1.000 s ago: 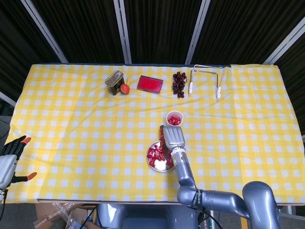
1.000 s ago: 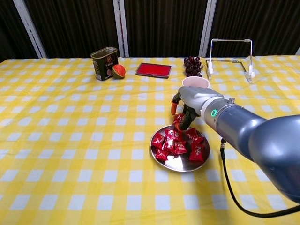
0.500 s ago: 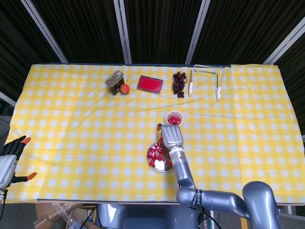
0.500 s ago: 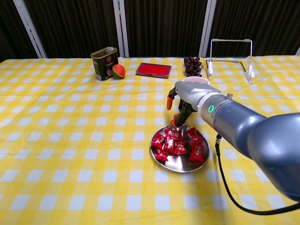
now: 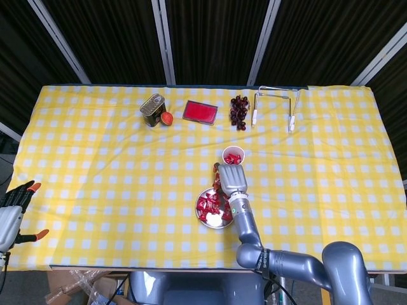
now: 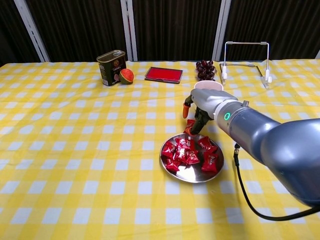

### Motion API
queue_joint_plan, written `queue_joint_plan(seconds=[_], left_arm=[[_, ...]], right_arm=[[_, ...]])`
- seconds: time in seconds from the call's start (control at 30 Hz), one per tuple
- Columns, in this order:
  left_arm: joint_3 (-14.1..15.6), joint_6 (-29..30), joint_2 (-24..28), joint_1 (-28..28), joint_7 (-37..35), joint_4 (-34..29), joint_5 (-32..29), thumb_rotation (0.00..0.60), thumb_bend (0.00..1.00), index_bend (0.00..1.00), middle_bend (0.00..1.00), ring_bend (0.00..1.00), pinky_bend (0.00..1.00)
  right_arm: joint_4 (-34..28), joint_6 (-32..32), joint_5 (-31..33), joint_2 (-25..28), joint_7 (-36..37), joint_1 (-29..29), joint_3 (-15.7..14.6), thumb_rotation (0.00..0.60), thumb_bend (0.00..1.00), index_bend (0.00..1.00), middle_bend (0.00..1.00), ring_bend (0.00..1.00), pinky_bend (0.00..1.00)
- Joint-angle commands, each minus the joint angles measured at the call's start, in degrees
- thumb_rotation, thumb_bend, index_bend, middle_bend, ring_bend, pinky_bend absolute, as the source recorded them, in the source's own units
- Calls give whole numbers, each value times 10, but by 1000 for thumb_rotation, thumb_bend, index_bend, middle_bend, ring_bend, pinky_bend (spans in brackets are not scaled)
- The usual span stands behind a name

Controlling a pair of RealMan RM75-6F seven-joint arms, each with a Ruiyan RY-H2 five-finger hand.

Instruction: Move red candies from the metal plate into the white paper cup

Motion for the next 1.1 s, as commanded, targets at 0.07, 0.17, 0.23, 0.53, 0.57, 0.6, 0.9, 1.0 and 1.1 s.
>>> queue_joint_plan(seconds=[0.07, 0.17, 0.23, 0.53, 0.57, 0.6, 0.9, 1.0, 1.1], left_arm=[[0, 0, 0, 0, -1, 0, -1, 600, 27, 0, 0, 0, 0], [0, -1, 1, 0, -2, -1, 0, 600, 27, 0, 0, 0, 0], [0, -1, 1, 0, -2, -1, 0, 600, 27, 0, 0, 0, 0], [1, -1, 1, 0, -3, -1, 1, 600, 27, 0, 0, 0, 0], [1, -1, 1, 0, -3, -2, 1, 600, 27, 0, 0, 0, 0], [1, -1, 1, 0, -3, -2, 1, 600, 28, 0, 0, 0, 0], [1, 0, 1, 0, -3, -2, 2, 600, 27, 0, 0, 0, 0], [1, 0, 1, 0, -3, -2, 2, 600, 27, 0, 0, 0, 0], [1, 0, 1, 0, -2, -2, 2, 600, 27, 0, 0, 0, 0]], right_arm=[[5, -2, 1, -1, 0, -1, 0, 600, 371, 407, 868, 908, 1000], [5, -3, 2, -1, 0, -2, 0, 600, 372, 463, 868, 908, 1000], [4, -3, 1, -1, 0, -3, -1, 600, 377, 504, 868, 908, 1000], [-4, -2, -2, 0, 1, -8, -4, 600, 466, 598, 868, 908, 1000], [-6, -1, -3, 1, 1, -8, -3, 600, 469, 601, 868, 908, 1000], [-7, 0, -3, 2, 1, -8, -3, 600, 470, 604, 868, 908, 1000], [-17, 3, -4, 8, 0, -10, 0, 600, 501, 635, 868, 908, 1000], [-18, 3, -3, 10, -1, -12, -1, 600, 521, 647, 868, 908, 1000], [-20, 3, -2, 11, -1, -13, -1, 600, 531, 649, 868, 908, 1000]])
